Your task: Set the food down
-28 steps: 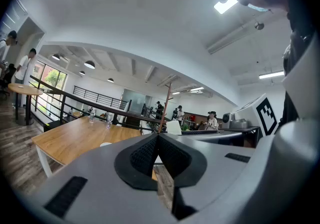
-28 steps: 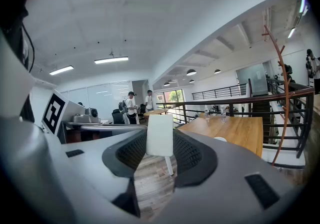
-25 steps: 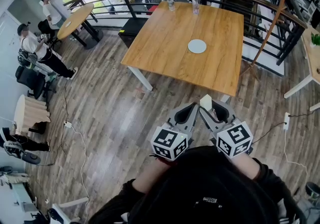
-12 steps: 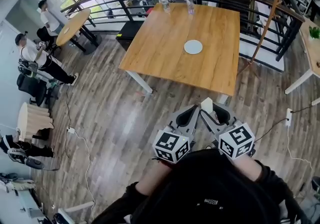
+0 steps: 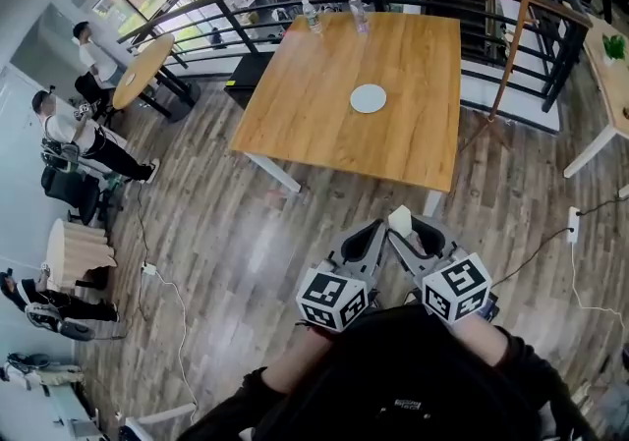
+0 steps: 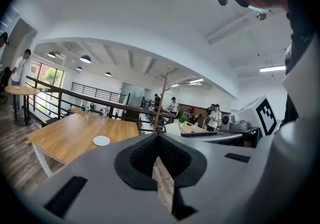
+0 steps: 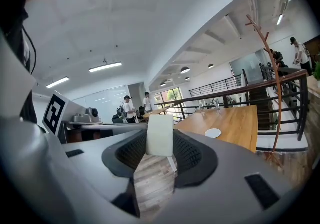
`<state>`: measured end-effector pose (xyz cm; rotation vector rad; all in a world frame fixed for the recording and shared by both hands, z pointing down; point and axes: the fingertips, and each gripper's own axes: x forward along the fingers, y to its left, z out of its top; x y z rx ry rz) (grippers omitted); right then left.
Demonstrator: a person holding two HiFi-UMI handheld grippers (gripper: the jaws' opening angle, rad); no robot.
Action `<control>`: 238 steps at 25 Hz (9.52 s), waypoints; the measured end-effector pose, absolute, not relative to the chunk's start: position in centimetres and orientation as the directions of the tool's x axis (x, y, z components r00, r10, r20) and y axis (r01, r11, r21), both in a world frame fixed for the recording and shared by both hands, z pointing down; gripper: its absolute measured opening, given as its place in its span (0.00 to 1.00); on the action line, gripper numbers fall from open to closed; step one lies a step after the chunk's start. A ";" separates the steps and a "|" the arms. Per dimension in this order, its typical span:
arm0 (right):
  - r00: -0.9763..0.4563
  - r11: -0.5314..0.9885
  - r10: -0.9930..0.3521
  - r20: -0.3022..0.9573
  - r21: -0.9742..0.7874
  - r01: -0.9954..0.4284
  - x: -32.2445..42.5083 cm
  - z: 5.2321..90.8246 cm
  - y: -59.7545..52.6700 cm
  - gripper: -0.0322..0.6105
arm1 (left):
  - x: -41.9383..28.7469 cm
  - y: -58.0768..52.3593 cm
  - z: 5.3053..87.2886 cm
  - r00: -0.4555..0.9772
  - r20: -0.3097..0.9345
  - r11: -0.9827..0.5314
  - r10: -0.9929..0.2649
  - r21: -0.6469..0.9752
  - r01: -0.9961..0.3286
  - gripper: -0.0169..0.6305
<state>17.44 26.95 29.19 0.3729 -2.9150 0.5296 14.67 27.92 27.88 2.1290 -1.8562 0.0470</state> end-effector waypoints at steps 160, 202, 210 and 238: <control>-0.860 0.806 -0.389 0.329 -0.330 -0.491 -17.7 31.6 -9.5 0.32 | -20.4 -10.5 32.1 0.381 0.355 -0.263 -0.854 0.338 -0.904 0.02; -0.850 0.795 -0.308 0.428 -0.375 -0.477 -19.6 37.5 -11.1 0.32 | -22.7 -10.4 37.0 0.338 0.448 -0.161 -0.828 0.388 -0.907 0.02; -0.834 0.796 -0.285 0.472 -0.368 -0.480 -19.4 40.0 -11.4 0.32 | -23.3 -9.7 37.9 0.323 0.469 -0.131 -0.822 0.396 -0.909 0.02; -0.790 0.786 -0.231 0.569 -0.369 -0.496 -18.1 45.2 -11.6 0.32 | -22.5 -9.4 40.8 0.363 0.511 -0.121 -0.779 0.446 -0.887 0.02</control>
